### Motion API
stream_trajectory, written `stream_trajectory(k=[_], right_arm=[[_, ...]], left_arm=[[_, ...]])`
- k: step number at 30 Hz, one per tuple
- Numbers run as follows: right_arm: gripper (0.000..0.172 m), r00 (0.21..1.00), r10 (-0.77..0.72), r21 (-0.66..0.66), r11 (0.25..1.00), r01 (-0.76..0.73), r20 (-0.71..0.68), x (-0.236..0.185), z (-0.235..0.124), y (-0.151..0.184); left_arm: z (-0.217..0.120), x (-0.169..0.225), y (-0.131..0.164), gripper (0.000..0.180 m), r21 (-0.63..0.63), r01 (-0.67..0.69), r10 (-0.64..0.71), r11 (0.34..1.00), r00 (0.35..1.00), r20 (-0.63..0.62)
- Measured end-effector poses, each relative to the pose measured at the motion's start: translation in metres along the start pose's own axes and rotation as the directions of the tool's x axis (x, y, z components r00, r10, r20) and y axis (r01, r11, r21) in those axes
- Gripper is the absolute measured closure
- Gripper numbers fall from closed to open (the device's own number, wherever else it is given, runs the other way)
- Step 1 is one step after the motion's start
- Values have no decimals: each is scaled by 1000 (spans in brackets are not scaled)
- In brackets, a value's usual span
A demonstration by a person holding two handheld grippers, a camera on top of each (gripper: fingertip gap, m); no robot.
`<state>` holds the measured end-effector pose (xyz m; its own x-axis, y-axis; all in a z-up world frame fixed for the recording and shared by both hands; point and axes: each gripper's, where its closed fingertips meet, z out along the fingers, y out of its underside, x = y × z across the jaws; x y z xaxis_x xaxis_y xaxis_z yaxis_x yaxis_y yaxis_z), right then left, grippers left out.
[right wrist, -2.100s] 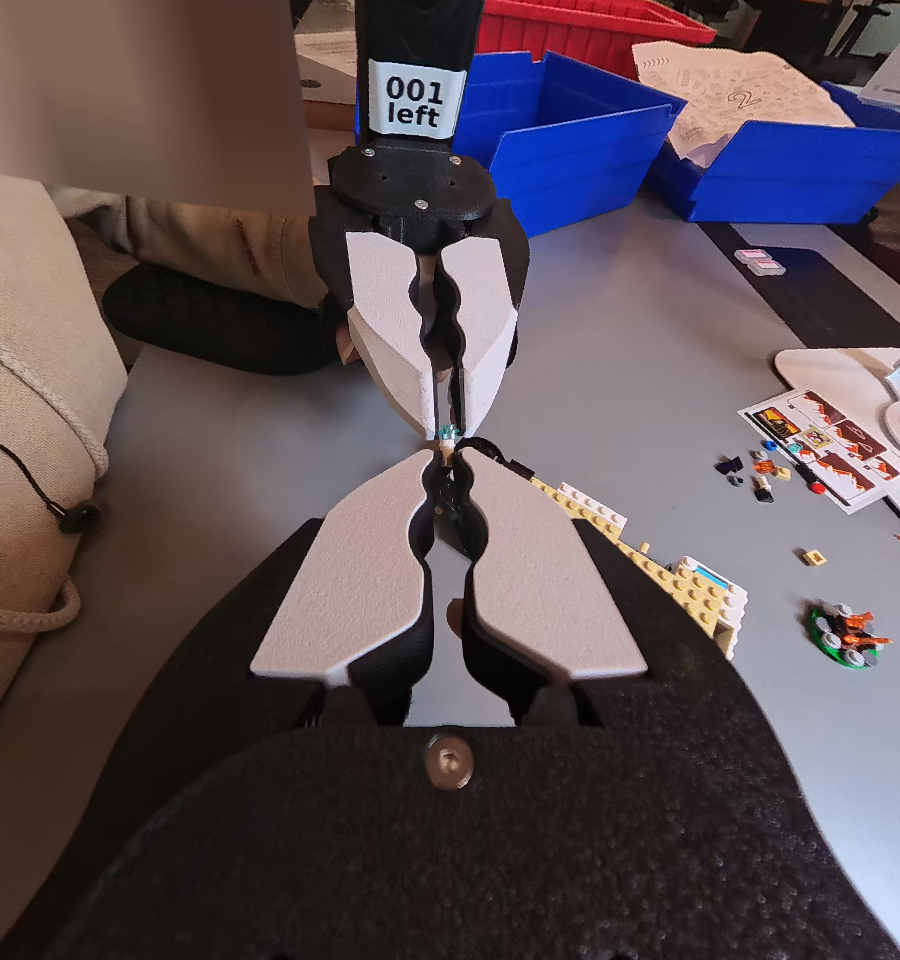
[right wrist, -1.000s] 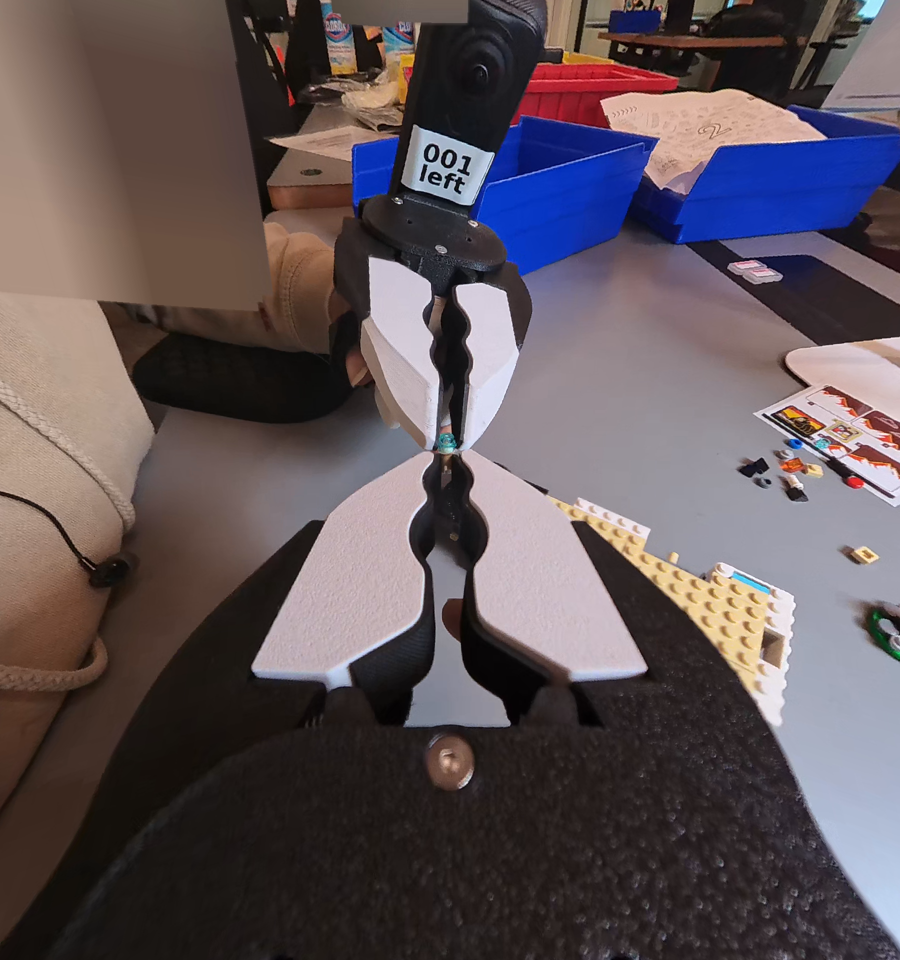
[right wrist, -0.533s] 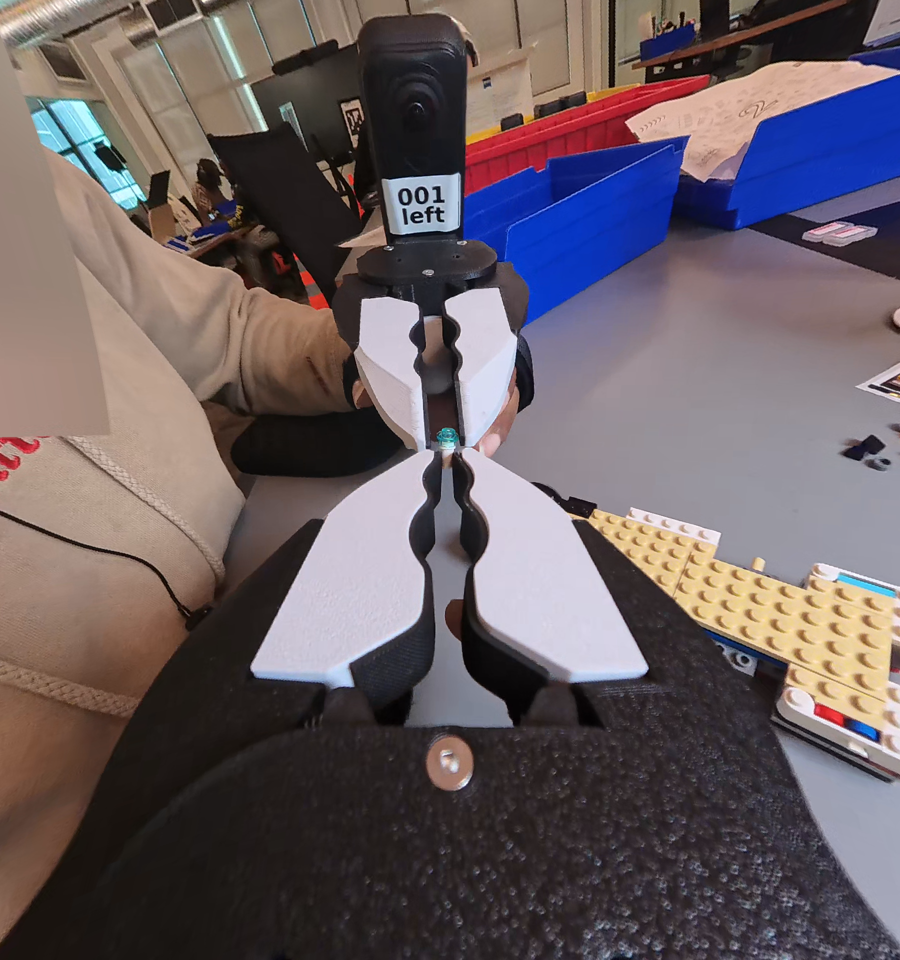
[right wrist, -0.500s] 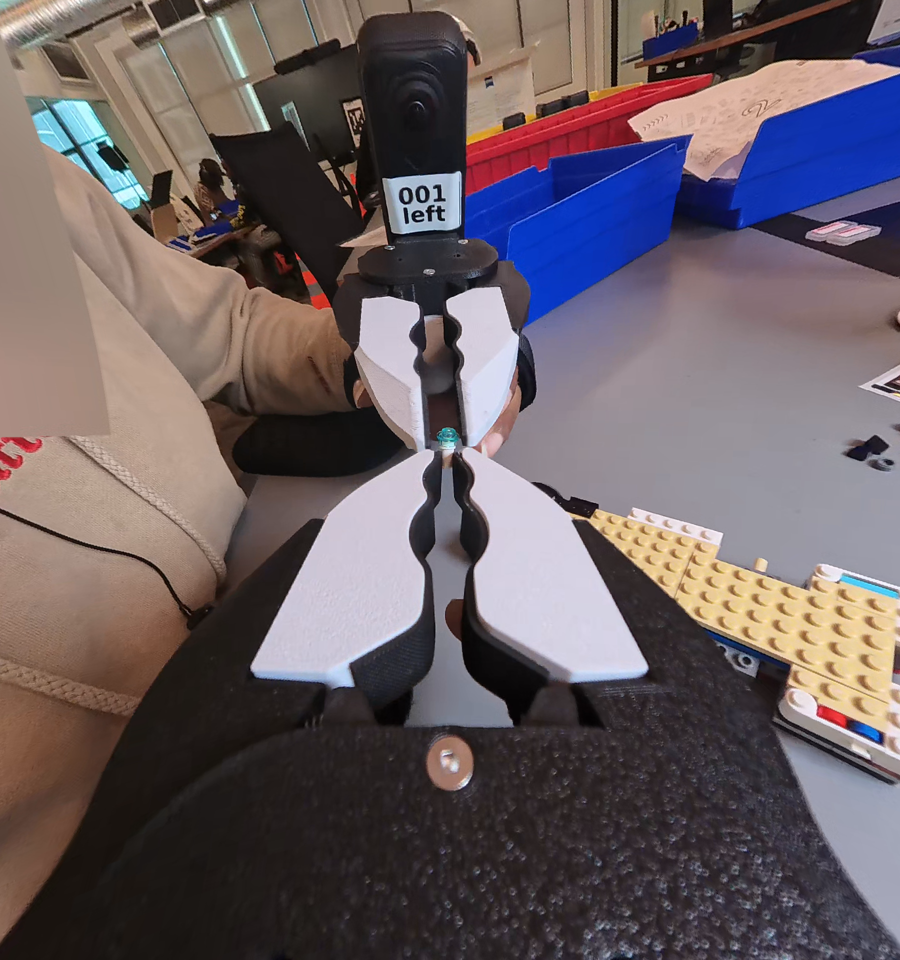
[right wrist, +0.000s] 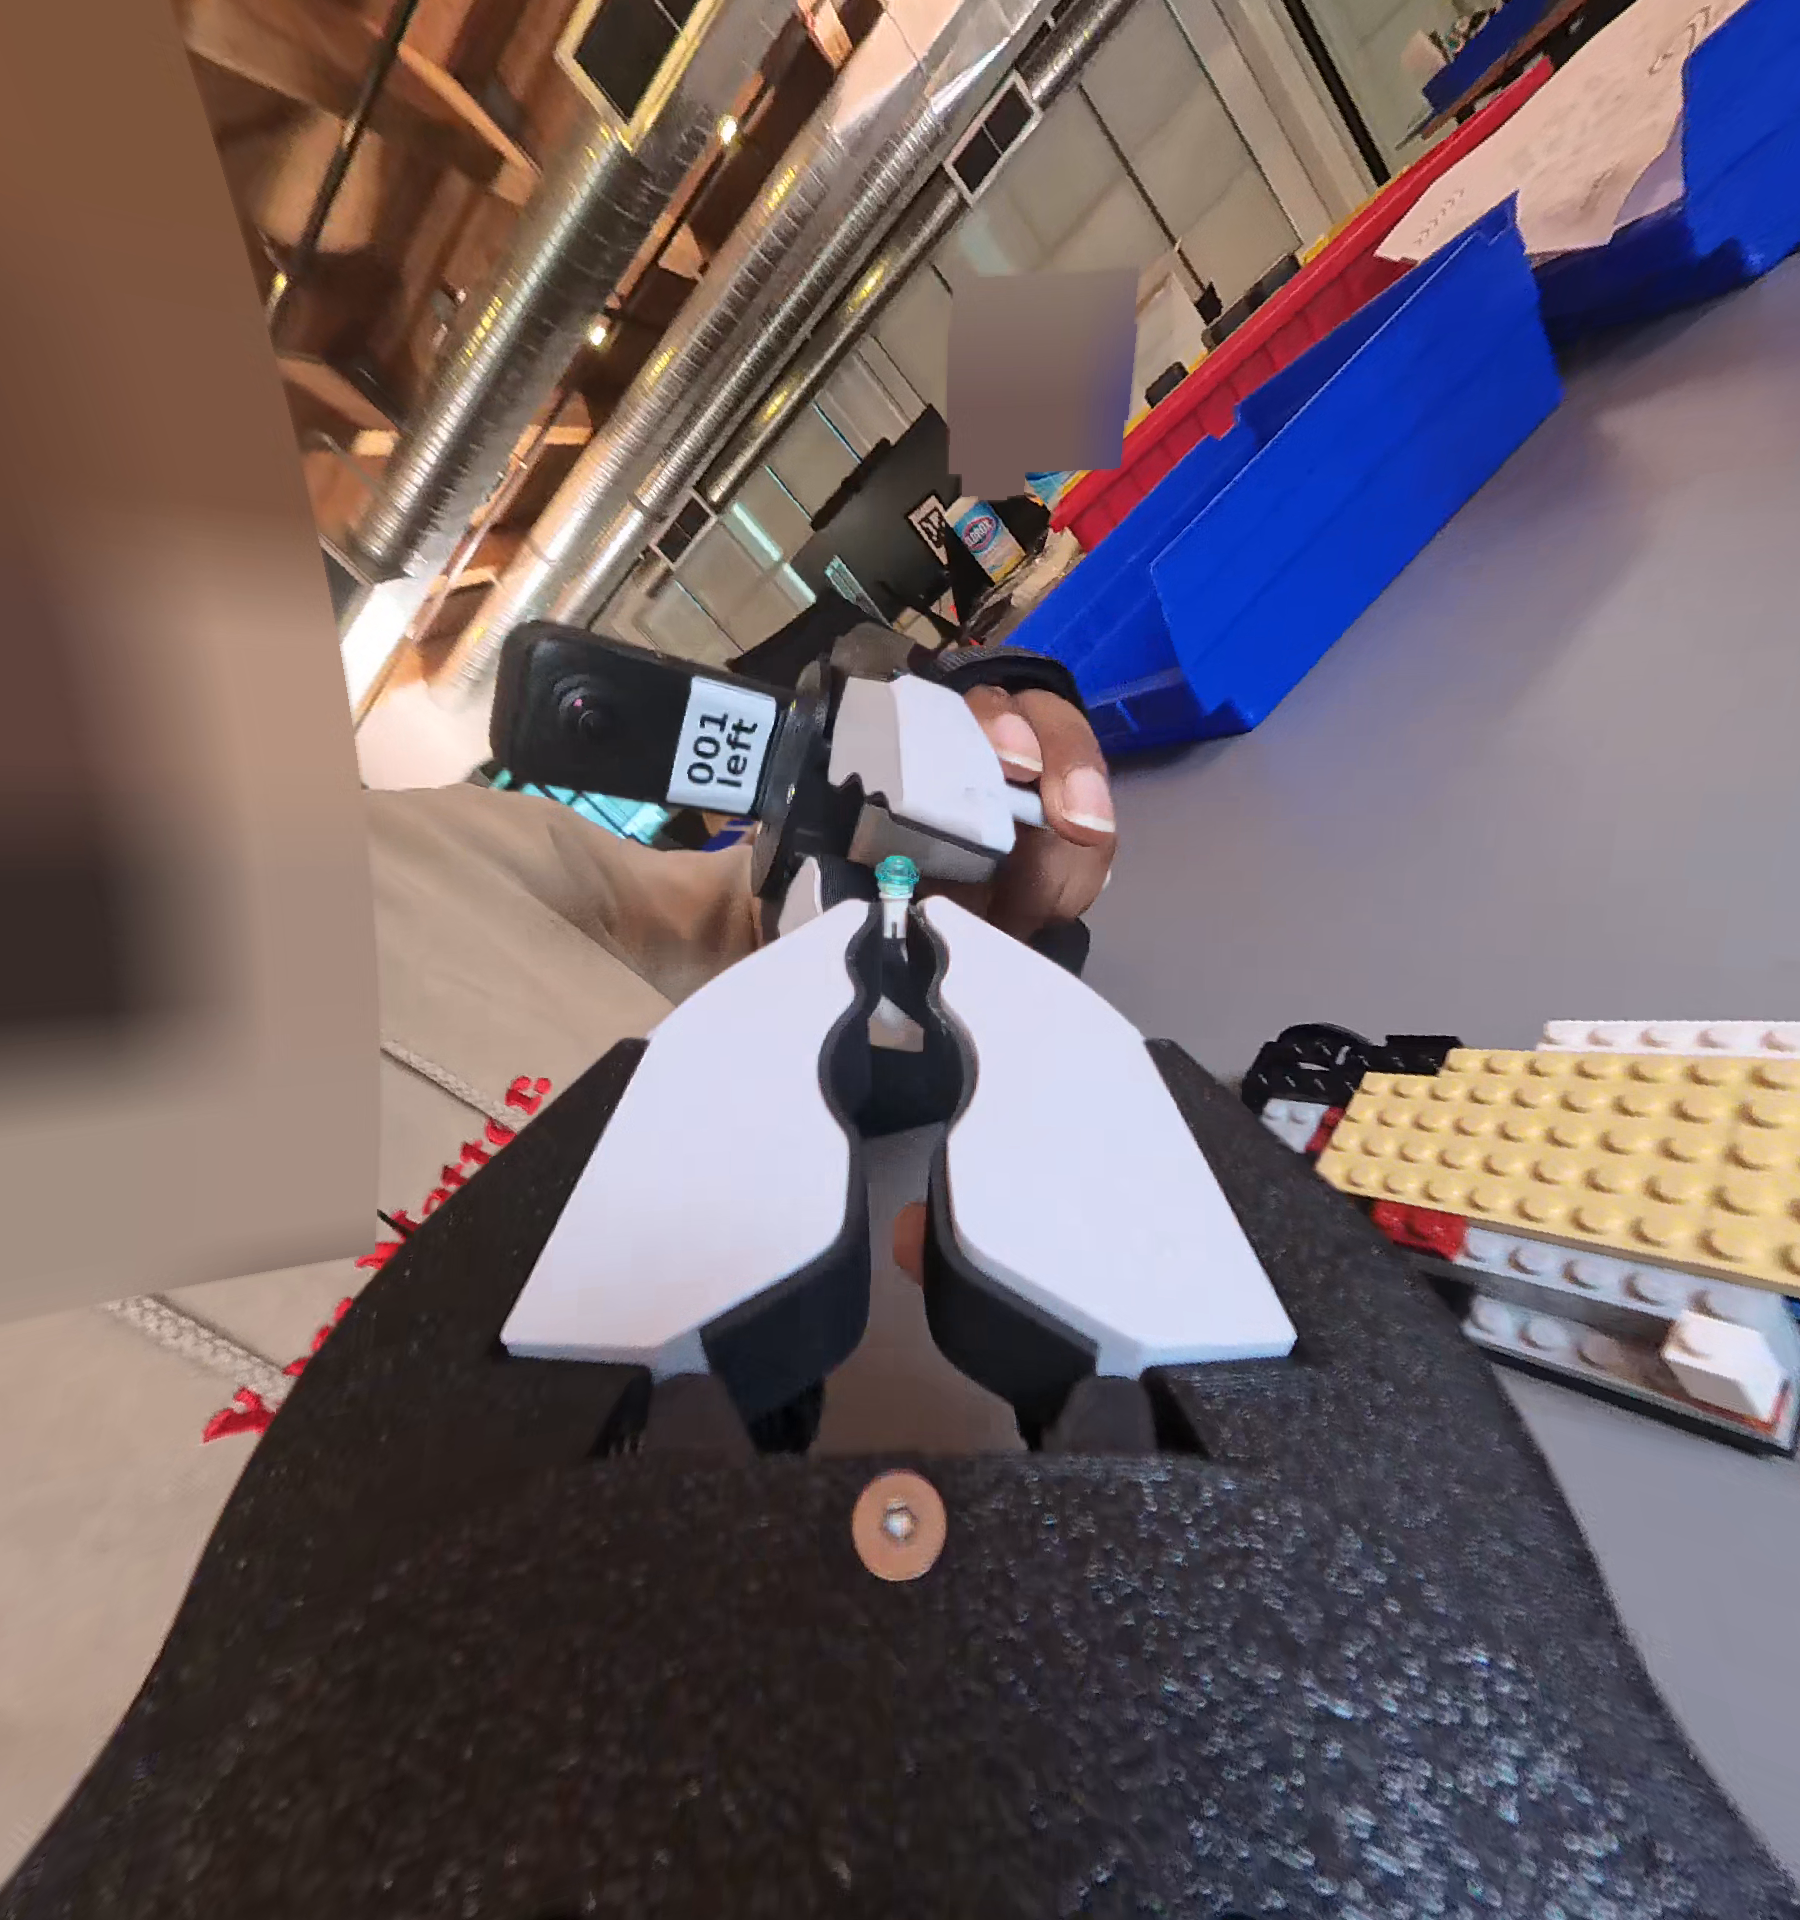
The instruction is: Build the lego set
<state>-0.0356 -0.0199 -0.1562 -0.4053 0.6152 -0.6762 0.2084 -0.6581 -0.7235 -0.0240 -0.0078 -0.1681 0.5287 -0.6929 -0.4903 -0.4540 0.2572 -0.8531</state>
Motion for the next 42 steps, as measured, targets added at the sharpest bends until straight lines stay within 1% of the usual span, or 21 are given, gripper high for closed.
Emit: stream_trajectory(k=[4, 9, 11, 13, 16, 23, 28, 30, 35, 42], right_arm=[[168, 999, 46, 4, 999, -46, 21, 0, 3, 3], [168, 994, 96, -6, 995, -96, 44, 0, 5, 6], [168, 993, 109, -7, 994, -109, 55, 0, 5, 7], [168, 991, 118, -5, 993, -118, 60, 0, 5, 7], [168, 989, 136, 6, 991, -137, 62, 1, 5, 6], [168, 962, 252, 78, 962, -260, 100, 6, 5, 1], [168, 948, 296, 102, 946, -308, 119, 8, 5, 1], [168, 951, 287, 89, 950, -298, 114, 9, 5, 3], [167, 978, 198, 34, 979, -201, 72, 9, 5, 6], [166, 986, 160, 10, 987, -161, 35, 10, 6, 11]], left_arm=[[-2, -4, -4, 151, 3, -57, 57, 998, 997, 47], [-3, -3, -4, 160, -3, -108, 108, 994, 993, 53], [-3, 0, -3, 165, -1, -113, 113, 994, 993, 35], [-3, 0, -3, 165, -5, -127, 127, 992, 991, 41], [-3, 0, -1, 166, -7, -115, 115, 993, 993, 38], [-2, -6, 3, 166, -36, -74, 76, 997, 996, 51], [-2, -6, 6, 167, -58, -56, 59, 997, 997, 43], [-2, -5, 8, 167, -66, -53, 55, 996, 998, 30], [-1, -2, 8, 167, -67, -51, 52, 996, 999, 12], [0, 2, 10, 167, -90, -72, 73, 993, 997, 0]])
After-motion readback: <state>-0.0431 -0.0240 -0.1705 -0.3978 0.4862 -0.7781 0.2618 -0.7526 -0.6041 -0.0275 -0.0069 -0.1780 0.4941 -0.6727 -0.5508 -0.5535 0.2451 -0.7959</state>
